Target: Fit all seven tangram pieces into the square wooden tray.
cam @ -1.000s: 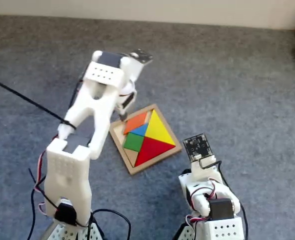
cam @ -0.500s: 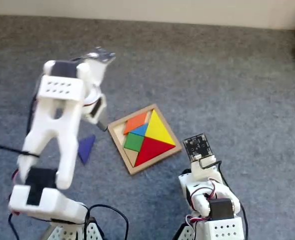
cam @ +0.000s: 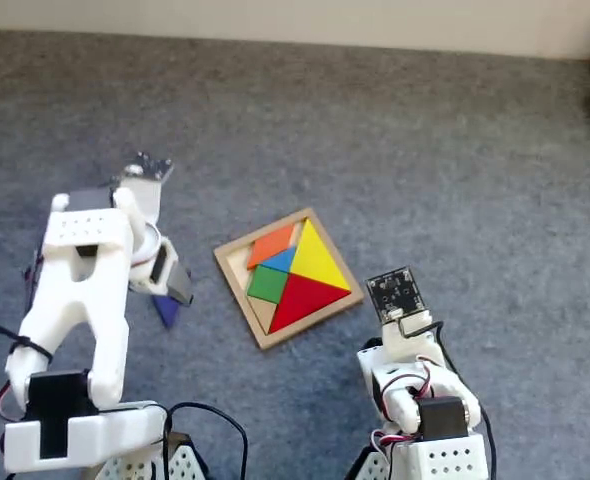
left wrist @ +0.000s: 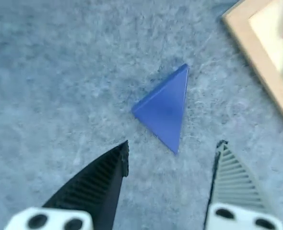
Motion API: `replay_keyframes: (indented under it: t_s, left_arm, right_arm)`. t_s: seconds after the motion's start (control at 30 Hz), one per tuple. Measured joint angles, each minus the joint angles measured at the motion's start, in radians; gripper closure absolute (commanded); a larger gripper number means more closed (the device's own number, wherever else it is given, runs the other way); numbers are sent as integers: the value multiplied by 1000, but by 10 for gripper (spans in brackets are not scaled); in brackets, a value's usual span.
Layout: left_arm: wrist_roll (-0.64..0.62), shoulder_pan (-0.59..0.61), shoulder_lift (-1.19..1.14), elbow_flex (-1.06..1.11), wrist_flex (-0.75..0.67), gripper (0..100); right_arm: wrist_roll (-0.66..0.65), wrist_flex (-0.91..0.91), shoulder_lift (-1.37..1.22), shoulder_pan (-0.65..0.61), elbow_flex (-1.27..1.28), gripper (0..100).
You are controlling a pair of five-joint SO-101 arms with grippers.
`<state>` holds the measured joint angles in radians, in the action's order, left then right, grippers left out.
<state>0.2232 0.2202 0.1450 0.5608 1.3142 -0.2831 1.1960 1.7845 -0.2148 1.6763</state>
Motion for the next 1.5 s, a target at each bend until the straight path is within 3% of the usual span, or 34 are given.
replay_keyframes:
  t_s: [0.43, 1.0, 1.23, 1.5]
  left_arm:
    - [0, 0, 0, 253, -376, 723]
    - [-95, -2, -95, 192, -384, 726]
    - [-100, -3, -215, 60, -281, 846]
    - [-100, -18, -218, 52, -273, 854]
  right_arm:
    - [0, 0, 0, 0, 0, 994]
    - [0, 0, 0, 0, 0, 994]
    - [0, 0, 0, 0, 0, 994]
    - [0, 0, 0, 0, 0, 994]
